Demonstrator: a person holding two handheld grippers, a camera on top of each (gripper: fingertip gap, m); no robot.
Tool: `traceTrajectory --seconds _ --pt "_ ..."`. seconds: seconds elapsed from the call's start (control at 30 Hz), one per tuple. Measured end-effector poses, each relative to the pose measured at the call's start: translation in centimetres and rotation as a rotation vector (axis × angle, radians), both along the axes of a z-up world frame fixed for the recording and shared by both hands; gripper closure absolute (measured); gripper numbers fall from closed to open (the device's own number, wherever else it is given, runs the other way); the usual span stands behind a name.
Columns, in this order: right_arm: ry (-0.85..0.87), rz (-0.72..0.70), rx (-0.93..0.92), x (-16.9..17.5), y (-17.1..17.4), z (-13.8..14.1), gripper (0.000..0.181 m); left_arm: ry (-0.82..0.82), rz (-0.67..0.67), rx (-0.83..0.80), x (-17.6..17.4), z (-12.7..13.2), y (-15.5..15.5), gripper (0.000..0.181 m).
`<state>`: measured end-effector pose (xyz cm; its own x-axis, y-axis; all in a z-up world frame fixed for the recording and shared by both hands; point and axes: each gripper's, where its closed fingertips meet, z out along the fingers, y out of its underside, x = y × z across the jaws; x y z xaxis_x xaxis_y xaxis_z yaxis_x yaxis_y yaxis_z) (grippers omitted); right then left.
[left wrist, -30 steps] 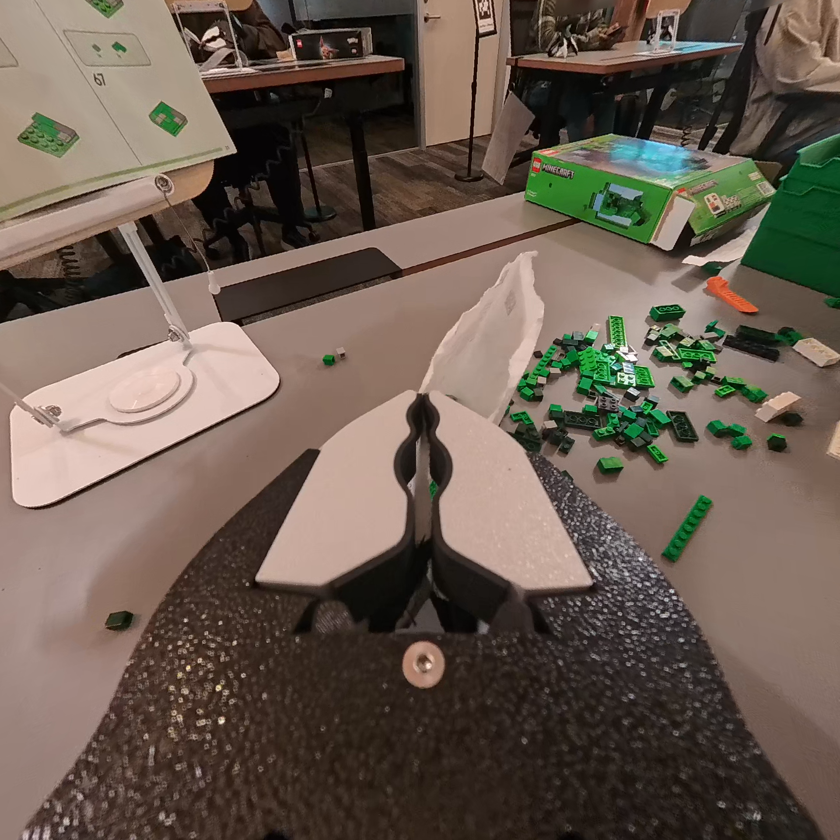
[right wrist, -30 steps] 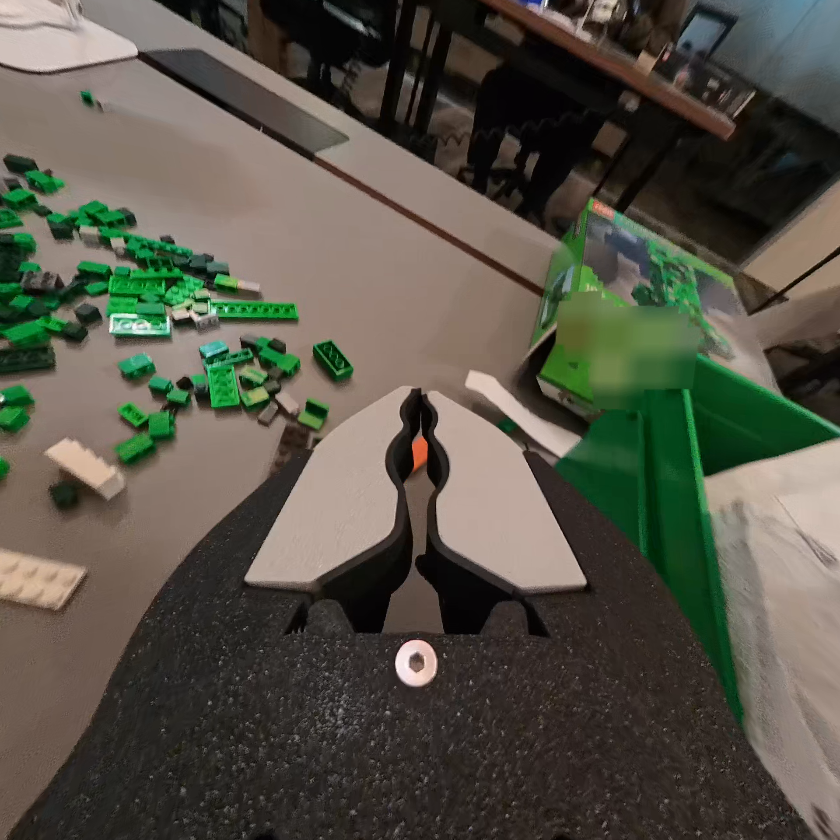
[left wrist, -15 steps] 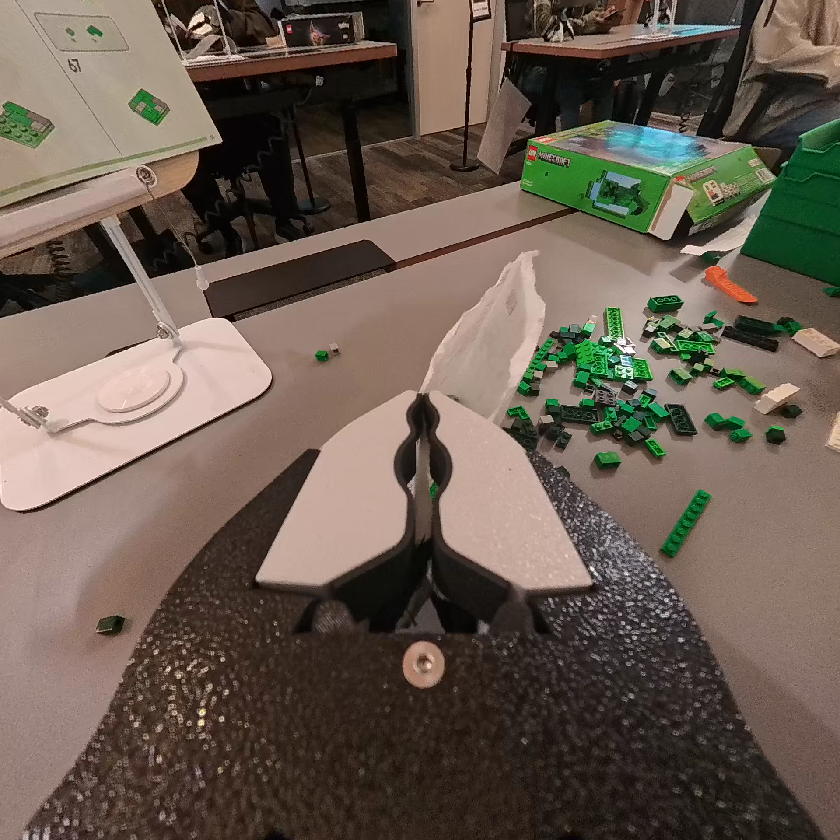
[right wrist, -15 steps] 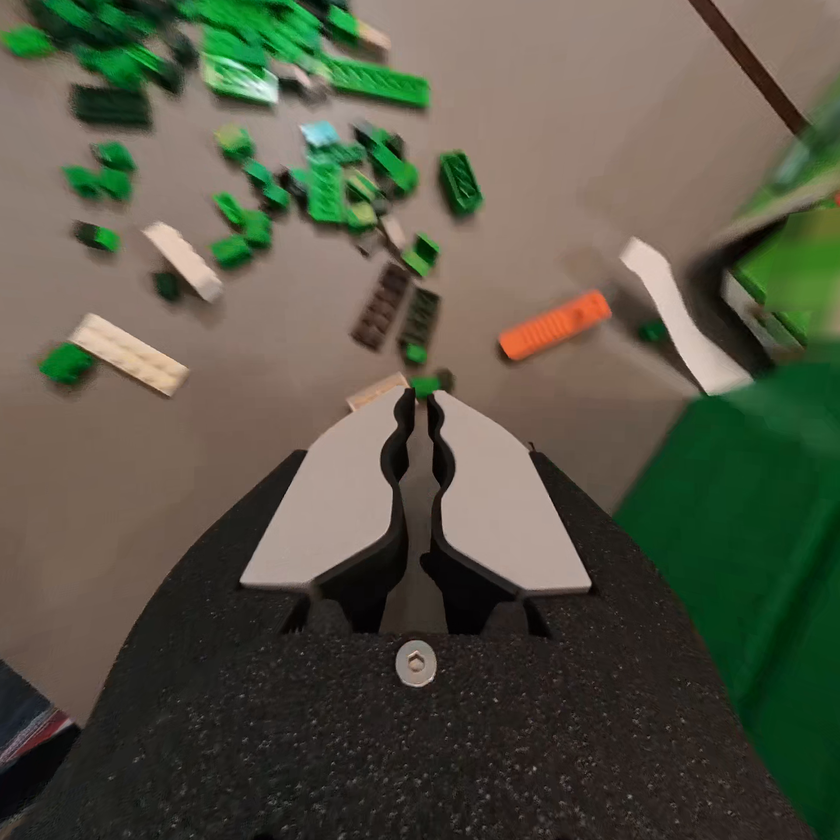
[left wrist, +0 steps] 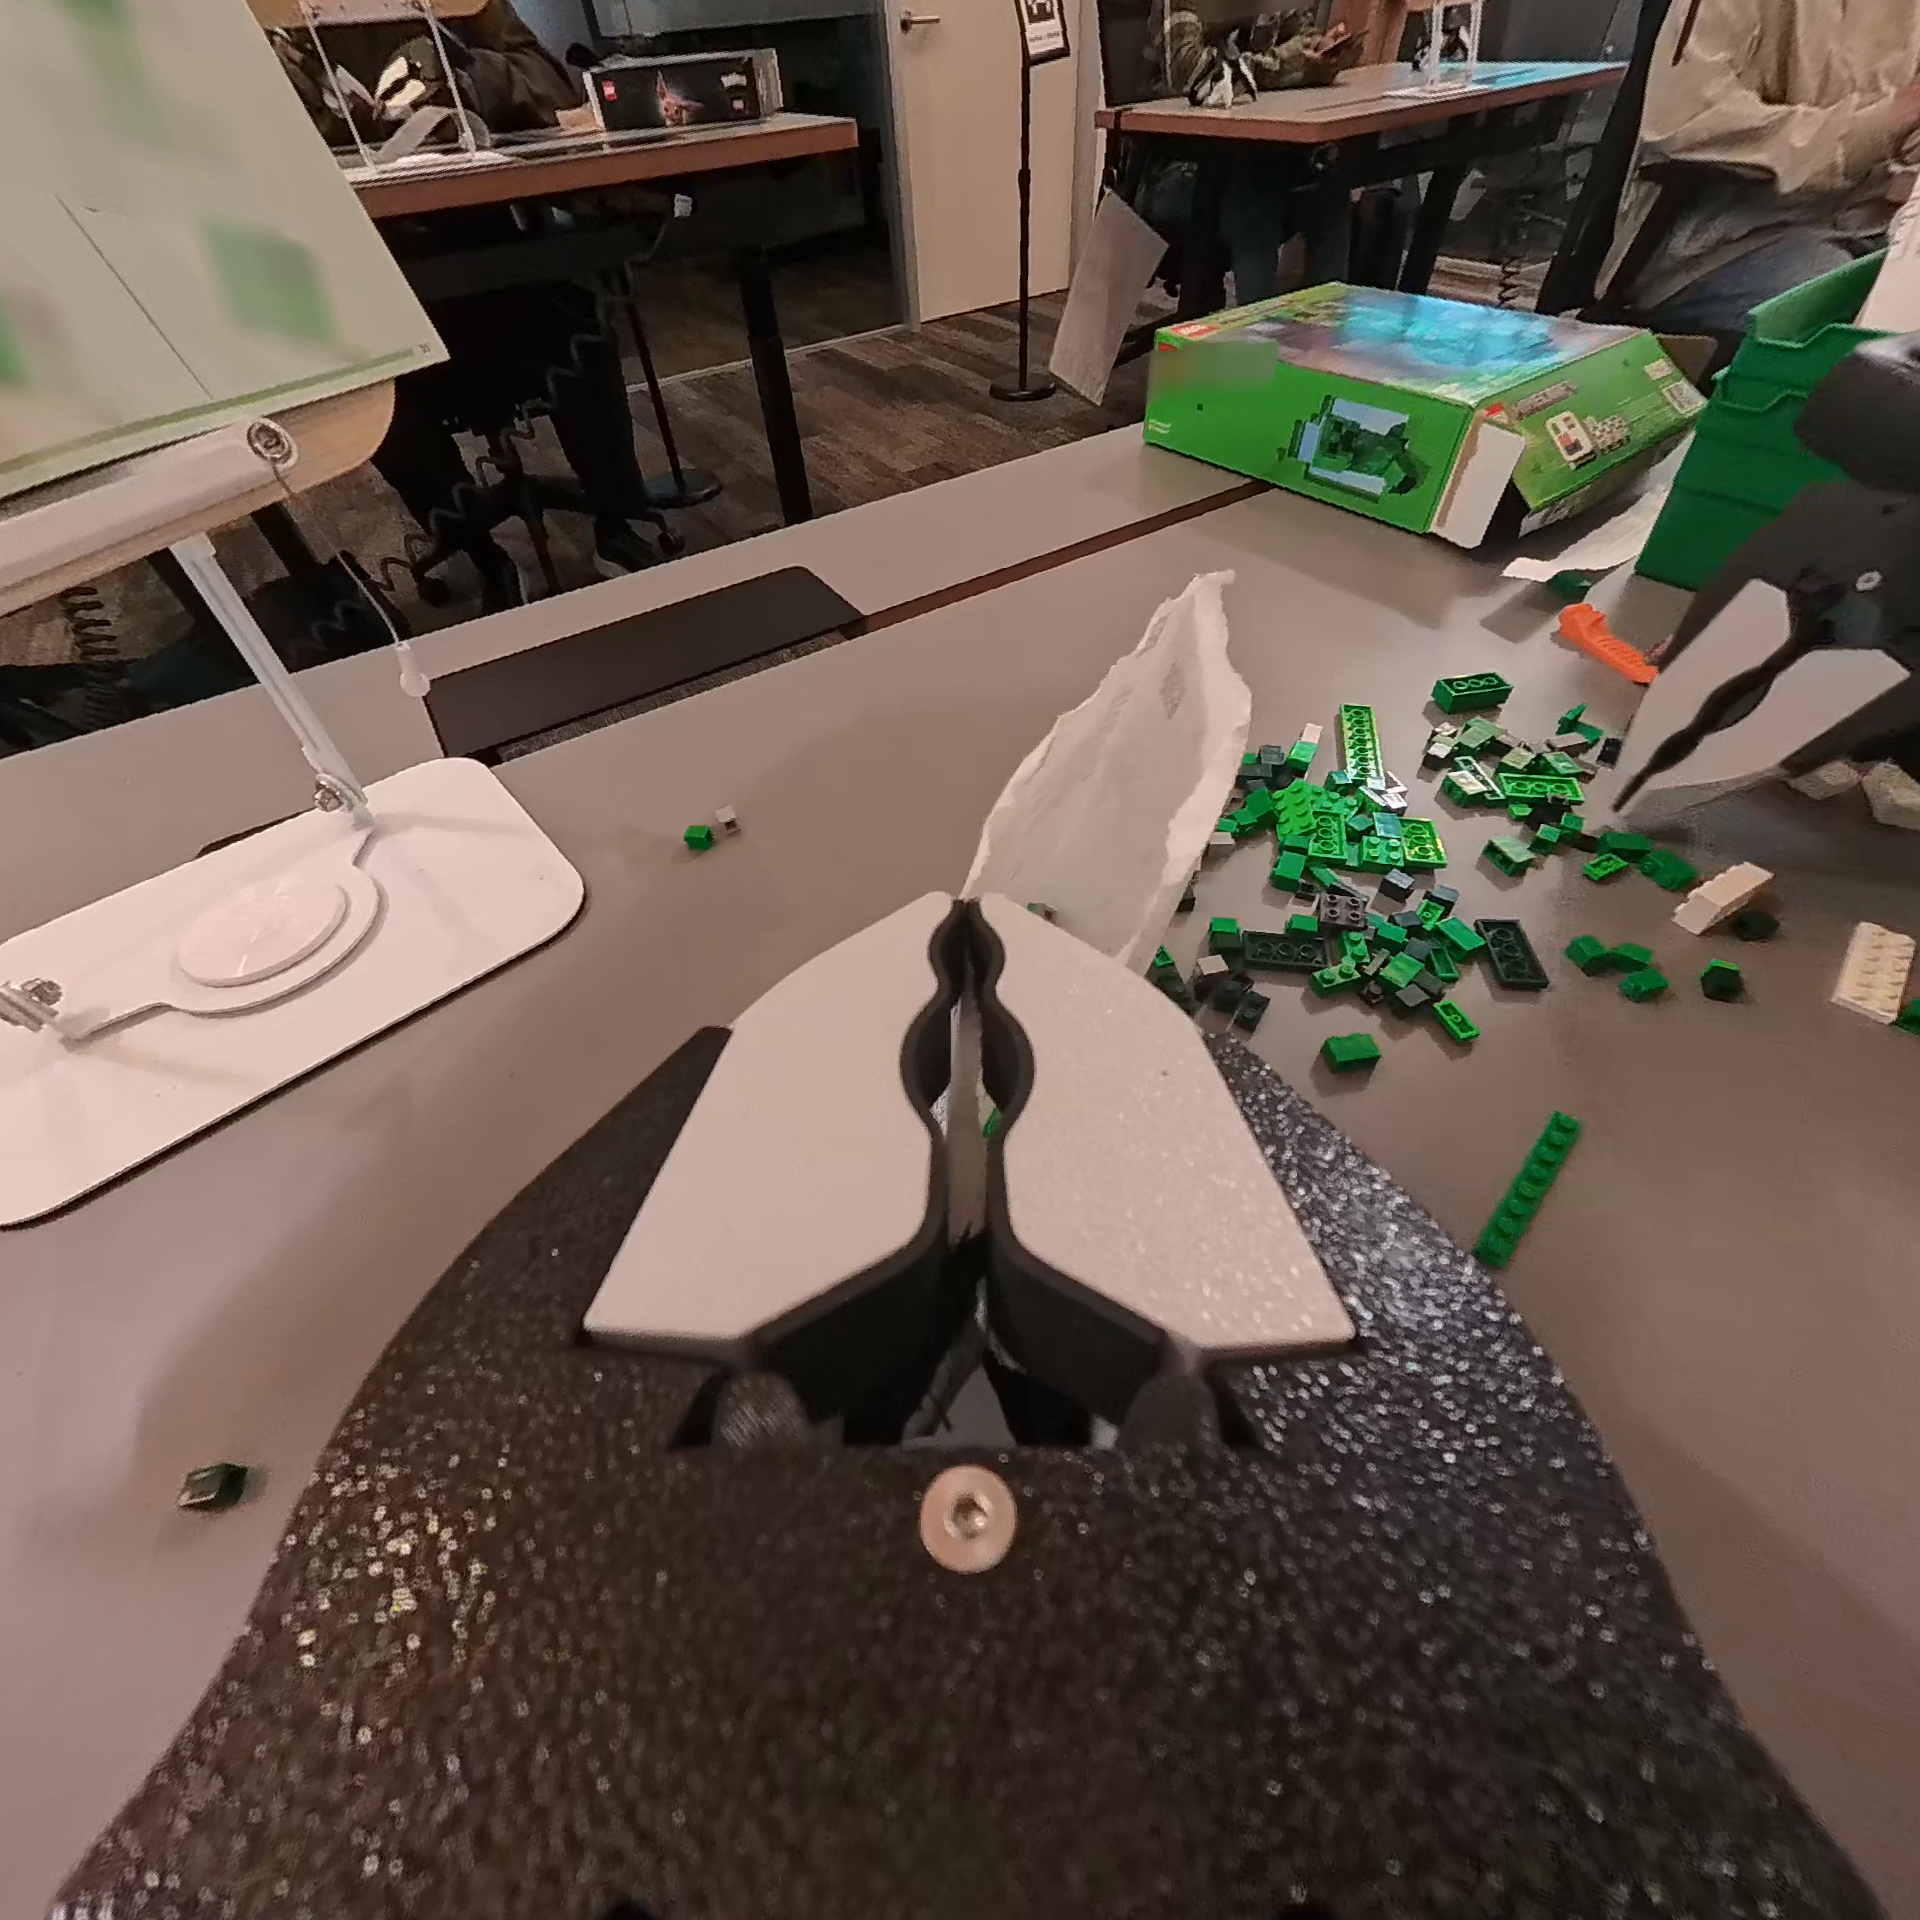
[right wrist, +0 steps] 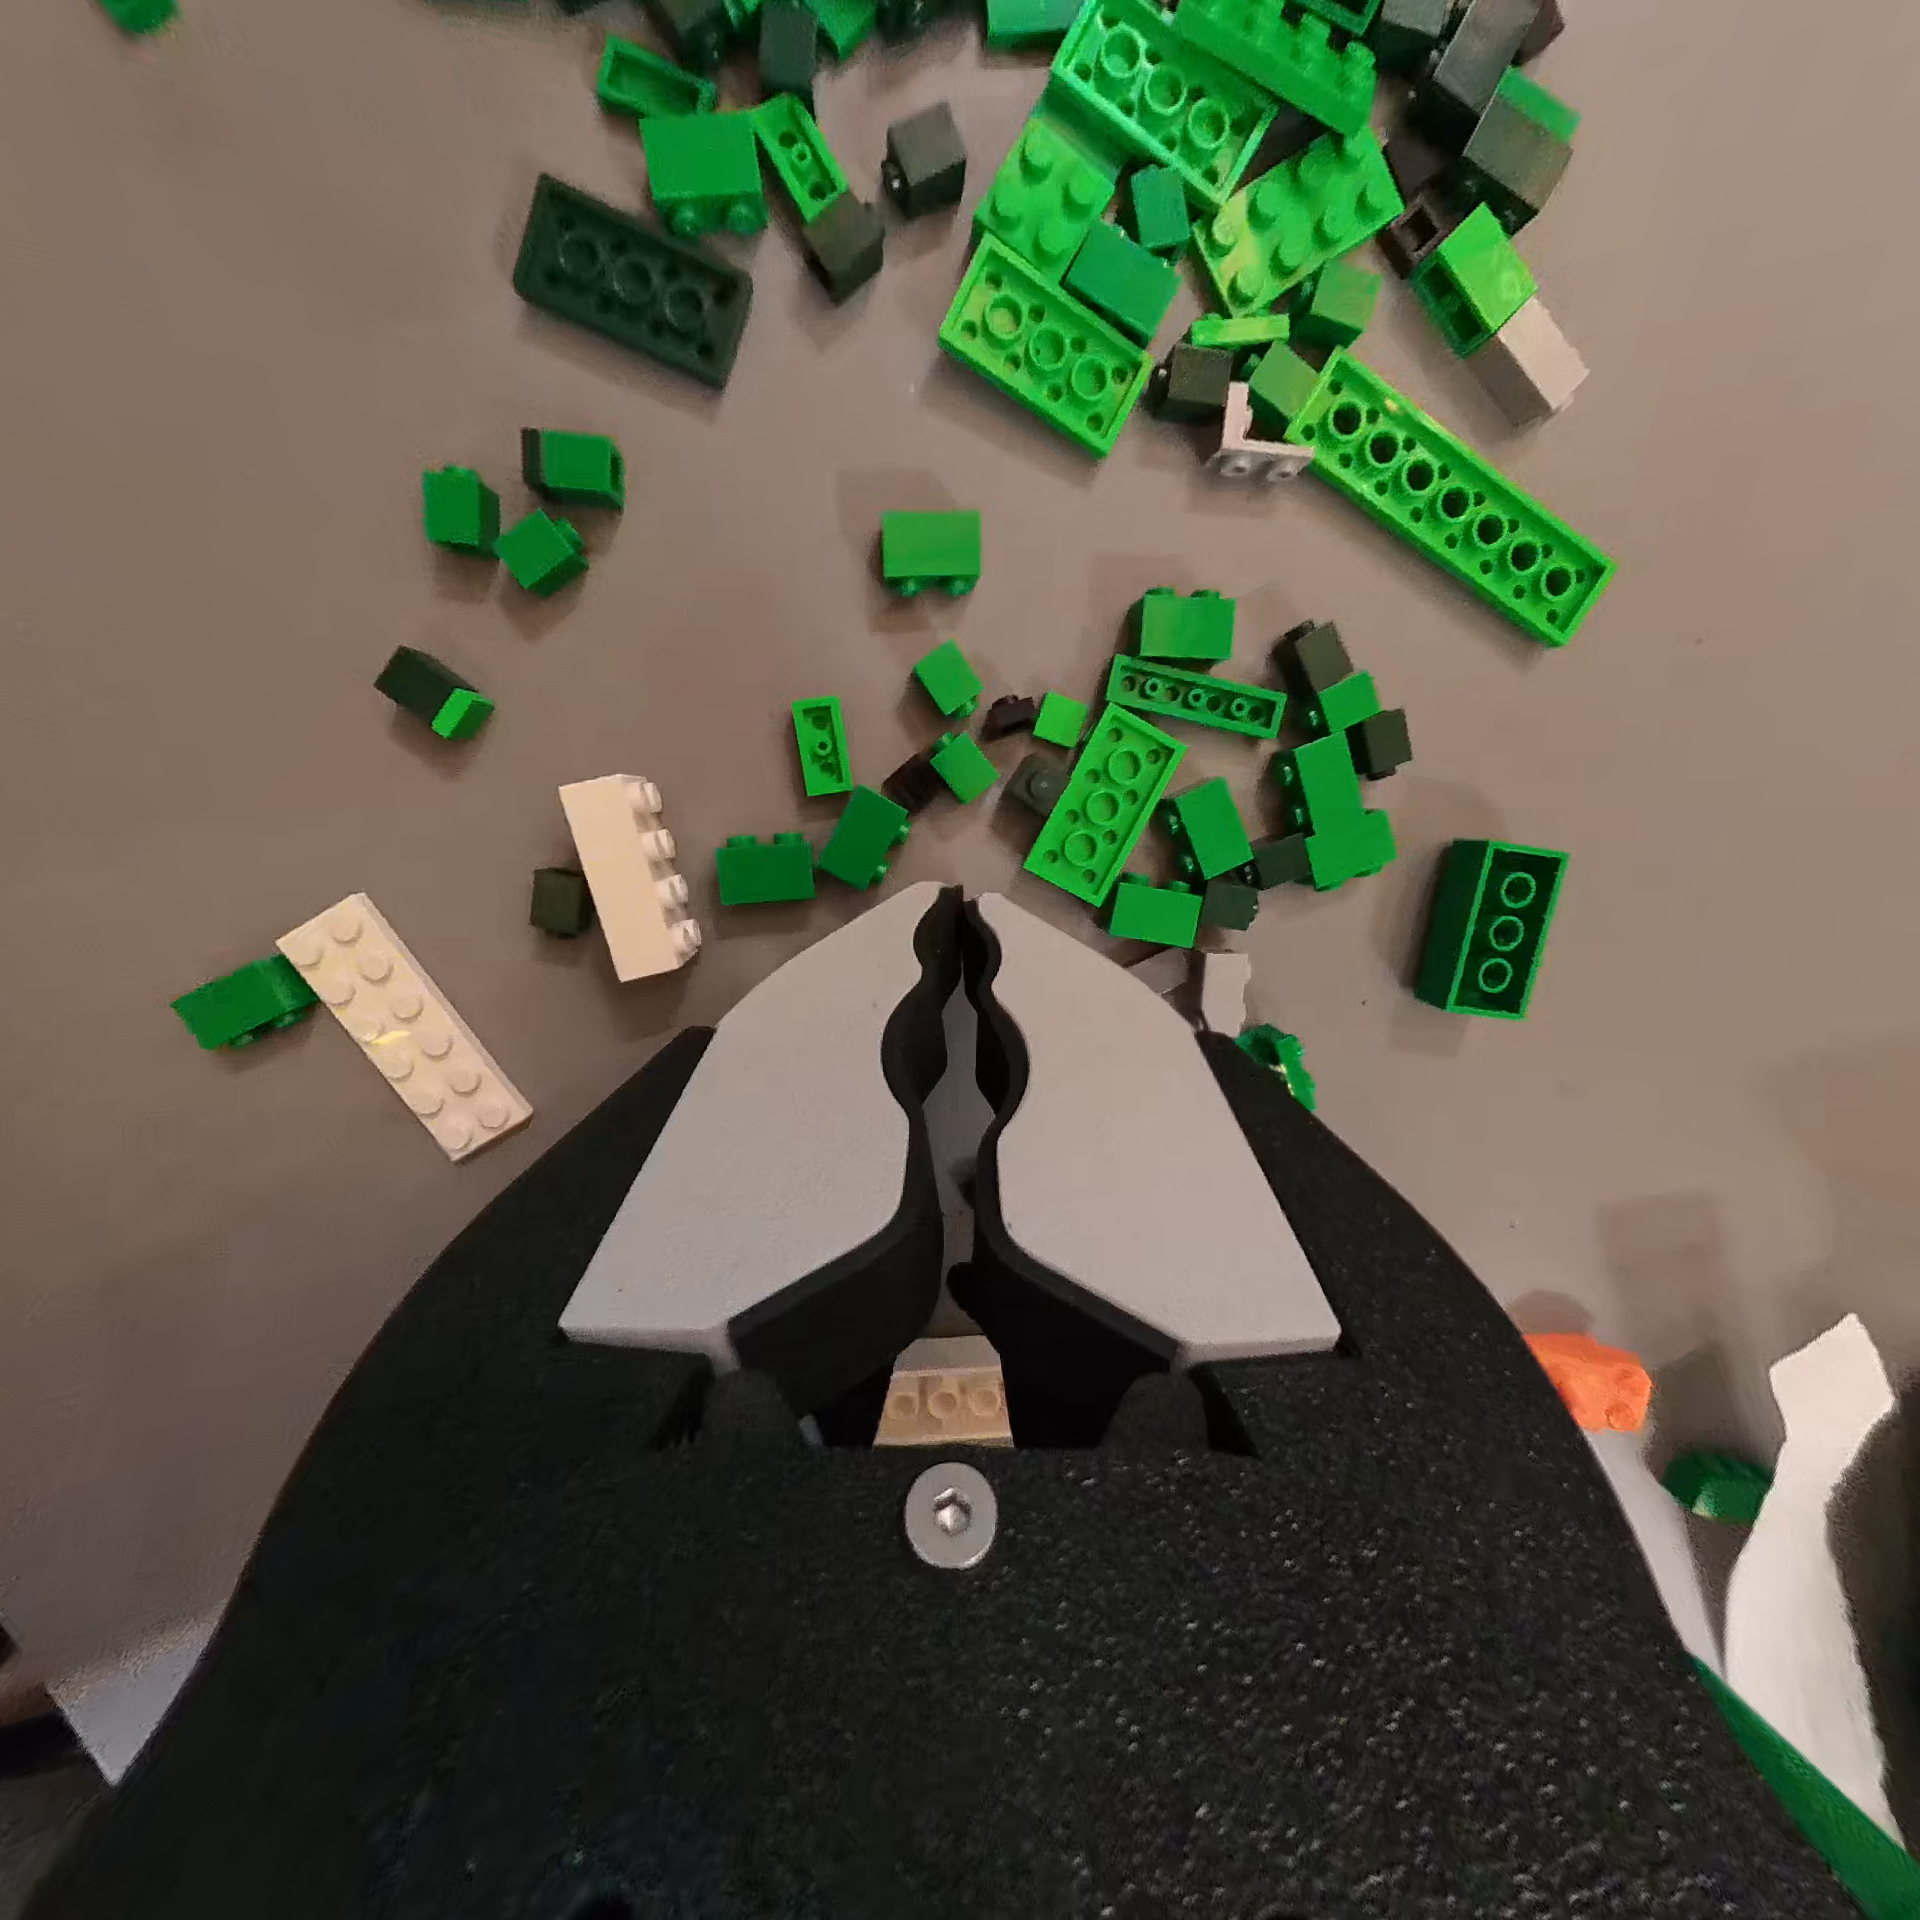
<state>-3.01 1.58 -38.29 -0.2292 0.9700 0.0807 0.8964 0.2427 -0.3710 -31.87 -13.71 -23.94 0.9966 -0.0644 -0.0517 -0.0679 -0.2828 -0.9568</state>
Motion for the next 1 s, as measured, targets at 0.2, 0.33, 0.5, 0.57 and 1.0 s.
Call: traceTrajectory --seconds 0.2,0.33,0.5,0.57,1.0 --pt "0.124 0.036 0.058 -2.5 0.8 2.3 0.181 -0.004 -0.001 -0.004 -0.1 -0.2 0.1 0.181" --pt "0.083 0.15 0.182 -3.4 1.7 1.9 0.181 -0.006 -0.001 -0.006 -0.1 -0.2 0.1 0.181" --pt "0.139 0.325 0.264 -5.7 1.1 1.9 0.181 -0.002 0.004 0.0 -0.2 -0.1 0.0 0.181" --pt "0.118 0.368 0.278 -6.1 0.8 1.3 0.181 -0.004 0.007 -0.001 -0.4 -0.1 -0.1 0.181" --pt "-0.105 0.298 0.319 -3.2 4.3 -0.3 0.181 -0.008 0.02 0.013 -0.9 0.3 -0.5 0.181"
